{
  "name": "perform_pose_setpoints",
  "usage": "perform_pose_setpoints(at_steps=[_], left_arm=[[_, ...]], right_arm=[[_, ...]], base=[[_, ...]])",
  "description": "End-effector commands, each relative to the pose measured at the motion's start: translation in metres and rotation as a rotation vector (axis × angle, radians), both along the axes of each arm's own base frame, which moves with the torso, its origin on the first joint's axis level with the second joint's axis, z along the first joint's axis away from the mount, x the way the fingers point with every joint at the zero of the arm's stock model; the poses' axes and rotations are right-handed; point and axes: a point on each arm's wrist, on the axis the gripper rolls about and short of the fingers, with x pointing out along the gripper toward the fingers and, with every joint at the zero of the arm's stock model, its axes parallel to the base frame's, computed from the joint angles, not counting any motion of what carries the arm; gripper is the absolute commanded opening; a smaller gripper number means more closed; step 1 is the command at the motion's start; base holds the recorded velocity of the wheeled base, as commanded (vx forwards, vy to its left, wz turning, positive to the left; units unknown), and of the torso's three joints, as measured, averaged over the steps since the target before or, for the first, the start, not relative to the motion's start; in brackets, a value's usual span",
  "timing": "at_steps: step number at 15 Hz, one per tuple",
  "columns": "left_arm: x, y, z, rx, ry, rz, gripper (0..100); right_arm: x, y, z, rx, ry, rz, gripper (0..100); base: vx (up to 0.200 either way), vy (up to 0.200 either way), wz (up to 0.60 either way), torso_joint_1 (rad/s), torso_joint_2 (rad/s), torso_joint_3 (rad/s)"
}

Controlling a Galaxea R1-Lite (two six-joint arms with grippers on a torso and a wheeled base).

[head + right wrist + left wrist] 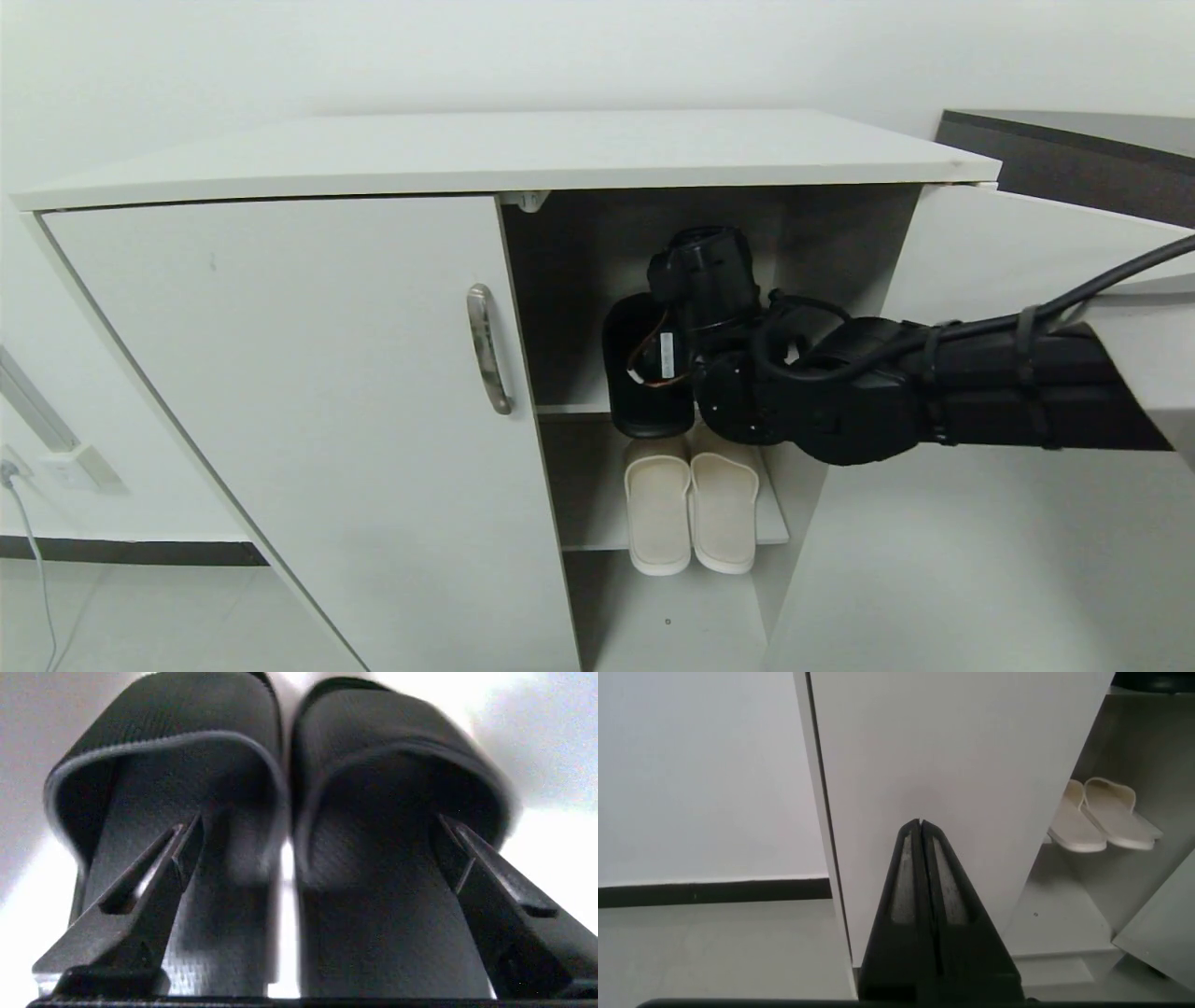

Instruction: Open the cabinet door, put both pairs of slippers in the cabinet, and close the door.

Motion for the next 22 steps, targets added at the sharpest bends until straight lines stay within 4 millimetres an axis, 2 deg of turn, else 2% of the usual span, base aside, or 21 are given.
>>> perform_pose_setpoints(at_steps=[1,4,6,10,11,14,19,22], left_arm=[[0.0,0.0,0.0,0.0,0.0,-0.001,0],[0.0,0.0,0.0,0.002,0.0,-0.001,0],[0.0,0.0,0.0,0.005,0.0,-0.003,0],[0.0,0.0,0.0,0.005,0.0,-0.004,0],[0.0,0.0,0.0,0.006,0.0,-0.004,0],[0.0,0.0,0.0,0.005,0.0,-0.004,0],[0.0,0.0,0.0,0.005,0.0,-0.006,0],[0.0,0.0,0.0,0.005,0.0,-0.006,0]], right_arm=[[-0.03,-0.011,0.015,0.023,-0.023,0.032,100],[-0.065,-0.023,0.02,0.046,-0.032,0.118,100],[-0.083,-0.04,0.024,0.088,-0.033,0.208,100],[-0.099,-0.058,0.013,0.107,-0.054,0.311,100],[-0.101,-0.06,0.008,0.107,-0.08,0.319,0],[-0.103,-0.063,-0.002,0.117,-0.1,0.327,0],[-0.107,-0.066,-0.001,0.111,-0.106,0.335,0],[-0.107,-0.066,-0.003,0.105,-0.102,0.336,0]], base=[[0.0,0.0,0.0,0.0,0.0,0.0],[0.0,0.0,0.0,0.0,0.0,0.0],[0.0,0.0,0.0,0.0,0.0,0.0],[0.0,0.0,0.0,0.0,0.0,0.0],[0.0,0.0,0.0,0.0,0.0,0.0],[0.0,0.0,0.0,0.0,0.0,0.0],[0.0,0.0,0.0,0.0,0.0,0.0],[-0.2,0.0,0.0,0.002,0.0,0.001]])
